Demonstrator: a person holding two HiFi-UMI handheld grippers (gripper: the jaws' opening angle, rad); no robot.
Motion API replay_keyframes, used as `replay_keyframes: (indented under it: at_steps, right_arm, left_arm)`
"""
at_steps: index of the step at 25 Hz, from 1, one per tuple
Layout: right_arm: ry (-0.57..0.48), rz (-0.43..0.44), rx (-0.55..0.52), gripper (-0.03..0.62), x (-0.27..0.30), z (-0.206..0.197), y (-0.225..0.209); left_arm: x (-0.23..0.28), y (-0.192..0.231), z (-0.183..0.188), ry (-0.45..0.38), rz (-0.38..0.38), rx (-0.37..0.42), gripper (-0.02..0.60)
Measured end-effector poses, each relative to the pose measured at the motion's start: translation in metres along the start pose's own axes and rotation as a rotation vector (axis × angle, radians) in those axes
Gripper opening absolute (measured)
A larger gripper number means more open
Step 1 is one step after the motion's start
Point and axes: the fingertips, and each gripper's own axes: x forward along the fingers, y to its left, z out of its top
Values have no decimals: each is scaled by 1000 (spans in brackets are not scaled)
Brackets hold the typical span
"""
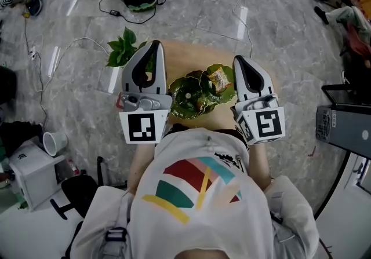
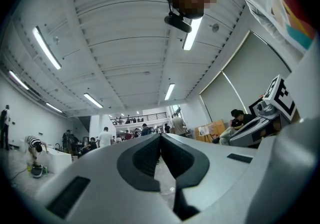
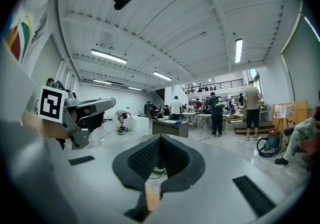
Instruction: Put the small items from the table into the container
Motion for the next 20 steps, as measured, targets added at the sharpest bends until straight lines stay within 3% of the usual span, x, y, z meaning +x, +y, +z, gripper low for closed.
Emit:
replay_keyframes:
  at_steps: [12,20]
  right_arm:
    - [53,-37,39,14,-13,-30,-19]
    - [87,-30,78,14,-19,-49,-16]
  left_arm:
    - [5,0,-7,26,9,24,9]
    - [0,-6,-24,59,-13,-4,9]
